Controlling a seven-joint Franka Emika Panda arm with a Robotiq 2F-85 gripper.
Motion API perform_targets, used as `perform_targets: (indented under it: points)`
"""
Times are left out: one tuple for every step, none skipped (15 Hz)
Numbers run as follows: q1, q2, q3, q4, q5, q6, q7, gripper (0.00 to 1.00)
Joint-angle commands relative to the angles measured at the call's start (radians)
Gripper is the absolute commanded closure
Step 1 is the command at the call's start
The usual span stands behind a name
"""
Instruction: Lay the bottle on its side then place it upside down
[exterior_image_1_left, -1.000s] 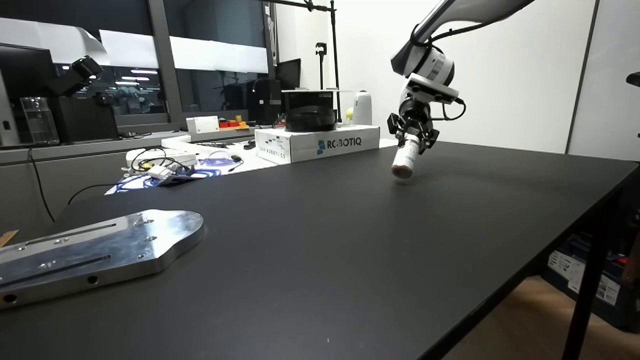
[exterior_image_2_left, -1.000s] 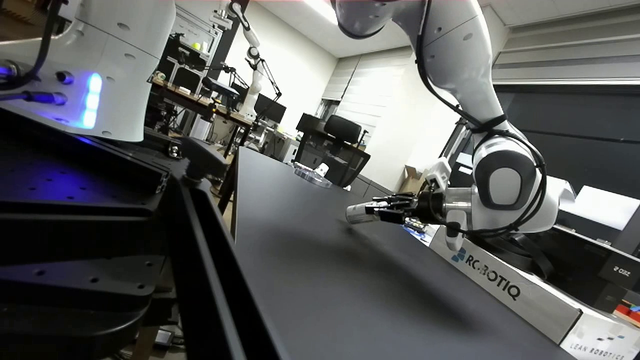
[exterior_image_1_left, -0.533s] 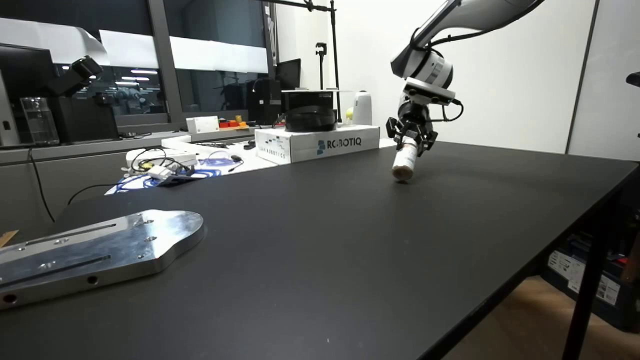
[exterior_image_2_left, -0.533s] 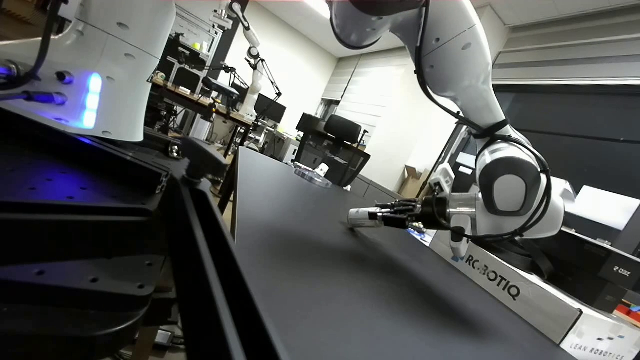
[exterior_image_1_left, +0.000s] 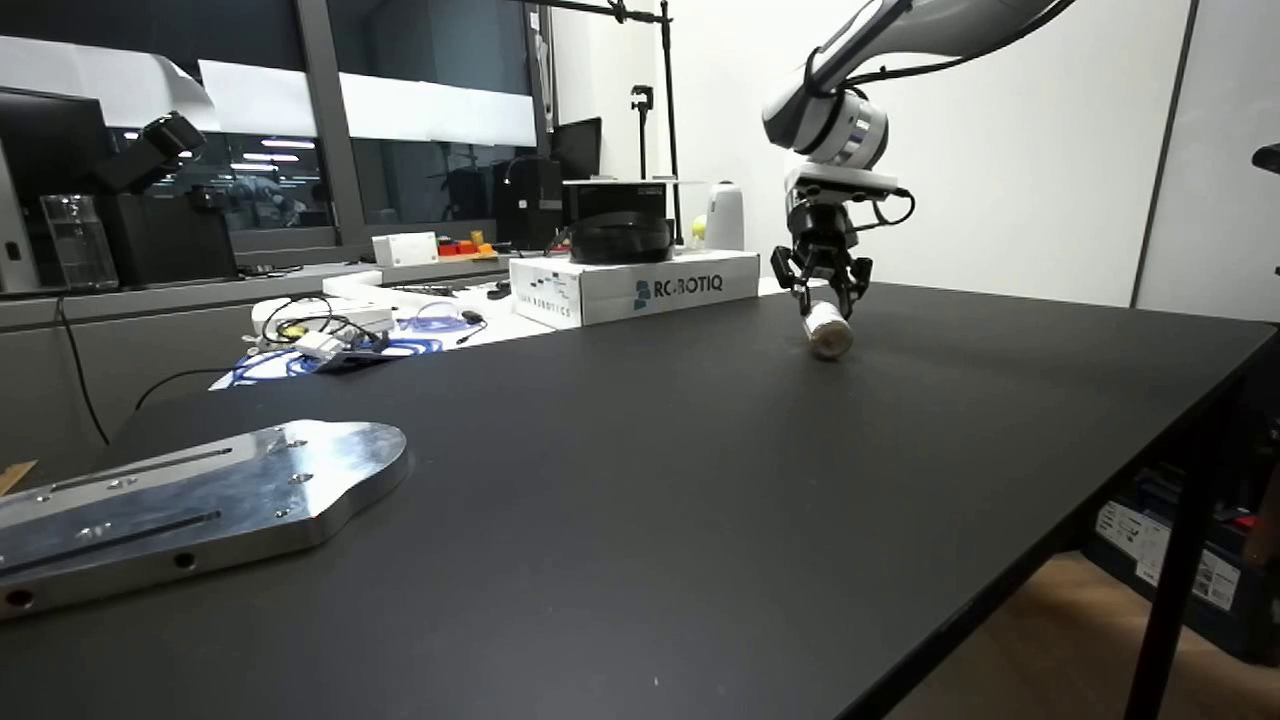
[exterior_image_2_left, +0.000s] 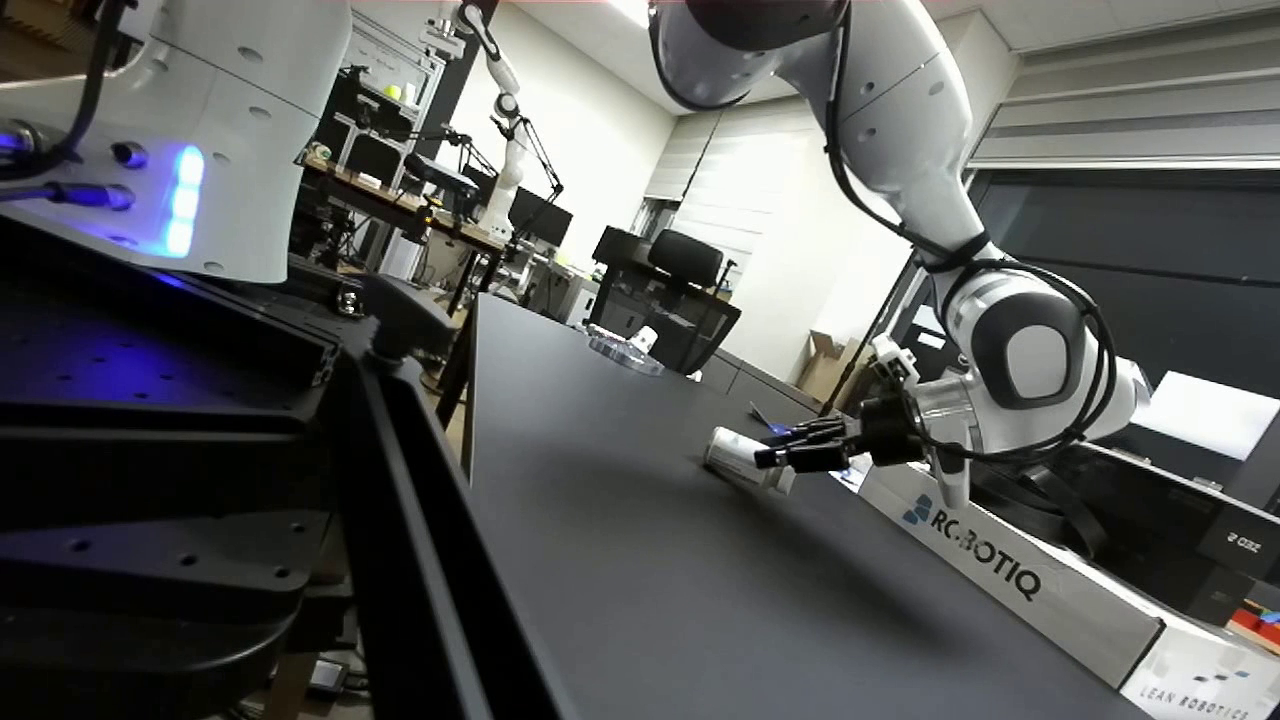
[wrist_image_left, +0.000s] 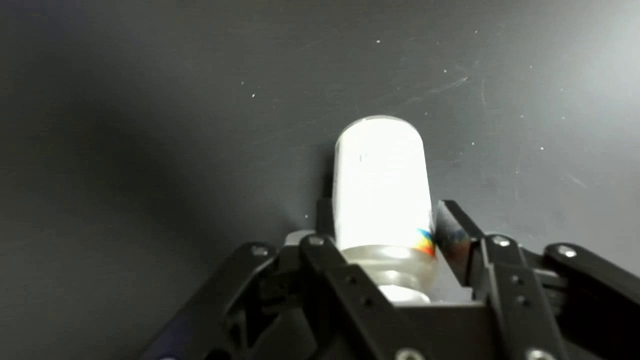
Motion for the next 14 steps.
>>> perform_targets:
  points:
    - [0.042,0.024,-0.022,0.080,-0.047,-0.001,0.051,0.71]
    - [0.051,0.022,-0.024,0.083,-0.056,0.004,0.049,0.71]
    - [0.060,0.018,-0.027,0.084,-0.059,0.008,0.048,0.71]
    - [0.066,0.010,-0.027,0.081,-0.059,0.011,0.050,0.21]
    - [0.076,0.002,-0.030,0.079,-0.066,0.010,0.050,0.20]
    - [0.087,-0.016,-0.034,0.071,-0.074,0.010,0.047,0.14]
    - [0.098,-0.032,-0.040,0.068,-0.083,0.009,0.045,0.08]
    - [0.111,-0.060,-0.047,0.056,-0.096,0.011,0.037,0.02]
    - [0.120,-0.088,-0.049,0.045,-0.104,0.008,0.026,0.00]
    - [0.132,-0.121,-0.051,0.032,-0.116,0.006,0.015,0.00]
    - [0.146,-0.157,-0.055,0.016,-0.133,0.015,0.004,0.00]
    - [0.163,-0.198,-0.063,-0.005,-0.149,0.031,-0.005,0.00]
    - [0.179,-0.233,-0.071,-0.023,-0.164,0.056,-0.005,0.00]
    - [0.200,-0.276,-0.081,-0.060,-0.178,0.101,0.008,0.00]
